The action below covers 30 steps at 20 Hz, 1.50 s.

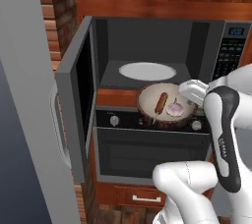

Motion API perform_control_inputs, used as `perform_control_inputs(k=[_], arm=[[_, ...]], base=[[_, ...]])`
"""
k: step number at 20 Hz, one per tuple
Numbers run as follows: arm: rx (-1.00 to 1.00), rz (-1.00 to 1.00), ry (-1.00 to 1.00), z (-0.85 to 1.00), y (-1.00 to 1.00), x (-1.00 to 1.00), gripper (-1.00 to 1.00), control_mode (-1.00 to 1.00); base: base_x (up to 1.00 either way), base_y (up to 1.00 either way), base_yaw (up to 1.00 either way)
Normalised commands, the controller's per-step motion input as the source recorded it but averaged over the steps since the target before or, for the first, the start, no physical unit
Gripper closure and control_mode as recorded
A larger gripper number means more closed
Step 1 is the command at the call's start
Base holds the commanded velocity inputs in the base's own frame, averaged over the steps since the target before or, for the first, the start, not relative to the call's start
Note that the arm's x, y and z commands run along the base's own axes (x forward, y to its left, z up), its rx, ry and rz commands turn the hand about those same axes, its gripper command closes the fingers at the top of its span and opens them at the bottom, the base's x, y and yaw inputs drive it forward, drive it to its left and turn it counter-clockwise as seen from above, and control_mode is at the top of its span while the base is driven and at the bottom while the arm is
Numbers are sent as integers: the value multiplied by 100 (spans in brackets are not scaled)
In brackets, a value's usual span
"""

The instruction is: Place the bowl containing the hot dog and garlic in the microwave. Close the microwave door and press the start button to microwave the meal.

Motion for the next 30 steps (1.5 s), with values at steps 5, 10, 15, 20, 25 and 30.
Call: perform_control_inputs(k=[5, 10, 15, 20, 25, 30], arm=[[-1, -36, -11, 1, 0, 52, 100, -100], [0, -30, 0, 1, -1, 61, 100, -100], [1, -23, 0, 4, -34, 73, 100, -100], [3, -17, 0, 5, -45, 73, 100, -100], [1, -10, 0, 8, -9, 67, 100, -100], [6, -7, 0, 14, 0, 62, 100, -100]], base=[[0, 0, 0], [0, 0, 0], [0, 0, 0], [0, 0, 0], [0, 0, 0], [0, 0, 0]])
